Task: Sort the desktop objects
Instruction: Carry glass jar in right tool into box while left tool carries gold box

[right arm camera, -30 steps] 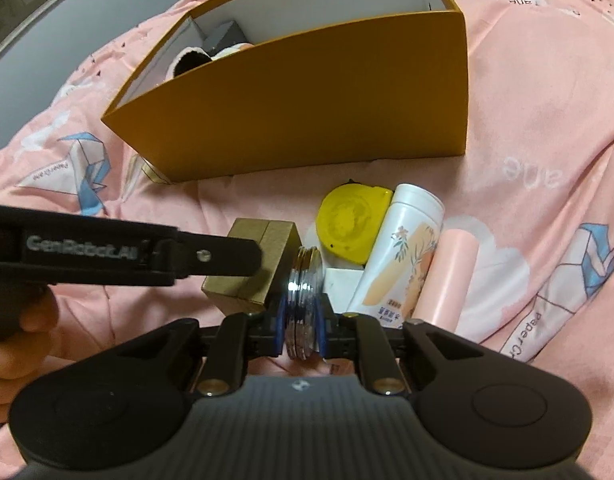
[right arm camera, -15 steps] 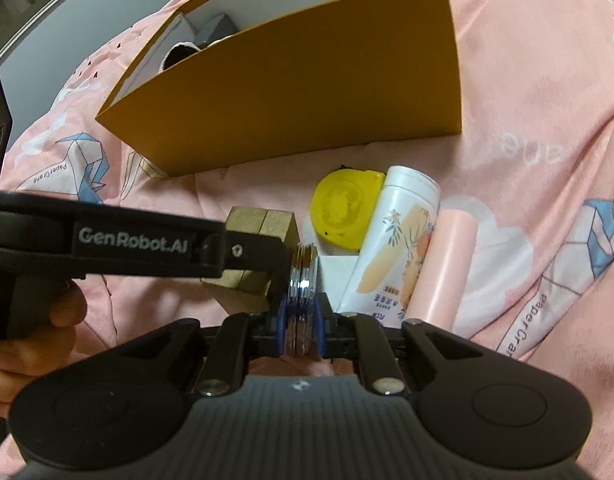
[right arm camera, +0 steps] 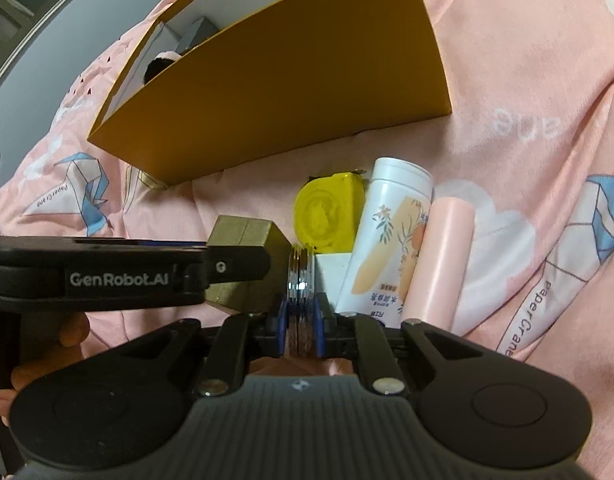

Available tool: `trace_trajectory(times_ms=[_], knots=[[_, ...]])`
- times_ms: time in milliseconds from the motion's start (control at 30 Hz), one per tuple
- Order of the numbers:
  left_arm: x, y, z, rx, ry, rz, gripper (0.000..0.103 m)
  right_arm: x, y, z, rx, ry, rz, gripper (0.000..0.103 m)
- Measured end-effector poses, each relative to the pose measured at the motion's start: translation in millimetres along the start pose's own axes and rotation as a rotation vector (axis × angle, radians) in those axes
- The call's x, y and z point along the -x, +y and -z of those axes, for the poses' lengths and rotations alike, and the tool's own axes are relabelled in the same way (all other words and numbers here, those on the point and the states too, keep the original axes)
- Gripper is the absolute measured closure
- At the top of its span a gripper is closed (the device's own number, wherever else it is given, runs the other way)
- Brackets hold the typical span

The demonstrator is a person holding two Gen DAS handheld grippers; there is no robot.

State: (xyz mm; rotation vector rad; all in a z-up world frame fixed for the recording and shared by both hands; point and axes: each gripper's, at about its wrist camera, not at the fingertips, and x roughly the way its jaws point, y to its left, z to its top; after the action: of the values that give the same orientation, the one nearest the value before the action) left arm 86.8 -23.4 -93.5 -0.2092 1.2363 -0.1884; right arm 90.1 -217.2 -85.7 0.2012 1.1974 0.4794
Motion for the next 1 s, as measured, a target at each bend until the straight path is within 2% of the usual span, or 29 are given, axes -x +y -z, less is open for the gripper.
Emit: trace_trajectory(times_ms=[67,100,167,233,267,333,367,567,733,833,1000], knots=[[0,-9,-1,-0.037,0.004,-0.041,0.031,0,-2,2,-0.014,0.0,-0.002,0.089],[-1,-17,-4,-0.054,0.01,-0.065,0.036,-1,-2,2,-0.022,0.007,-0.004,0.089],[-2,-34,-8,-0.125,-0.002,-0.084,0.036,-3,0,-1,-0.022,0.017,0.005,0.089],[-8,-42,-8,-0.17,0.01,-0.139,0.037,-4,3,-3,0.001,0.02,0.008,0.089],[-10,-41,-7,-0.181,0.013,-0.143,0.037,-4,2,-3,0.001,0.019,0.002,0.089],[-13,-34,-6,-0.149,0.029,-0.117,0.038,-6,-4,-2,-0.013,0.017,-0.019,0.089],[-11,-30,-4,-0.14,0.028,-0.099,0.042,-7,-6,-1,-0.021,0.013,-0.027,0.089],[0,-18,1,-0.095,0.015,-0.077,0.048,-2,-10,1,-0.038,0.01,-0.046,0.089],[3,-16,-1,-0.081,0.01,-0.07,0.048,2,-3,-7,0.005,0.046,-0.028,0.089],[-2,-11,2,-0.101,0.007,-0.024,0.045,13,-6,-7,0.017,0.002,-0.035,0.089],[3,-9,9,-0.104,-0.027,-0.008,0.046,31,-26,0,-0.101,-0.052,-0.099,0.089]])
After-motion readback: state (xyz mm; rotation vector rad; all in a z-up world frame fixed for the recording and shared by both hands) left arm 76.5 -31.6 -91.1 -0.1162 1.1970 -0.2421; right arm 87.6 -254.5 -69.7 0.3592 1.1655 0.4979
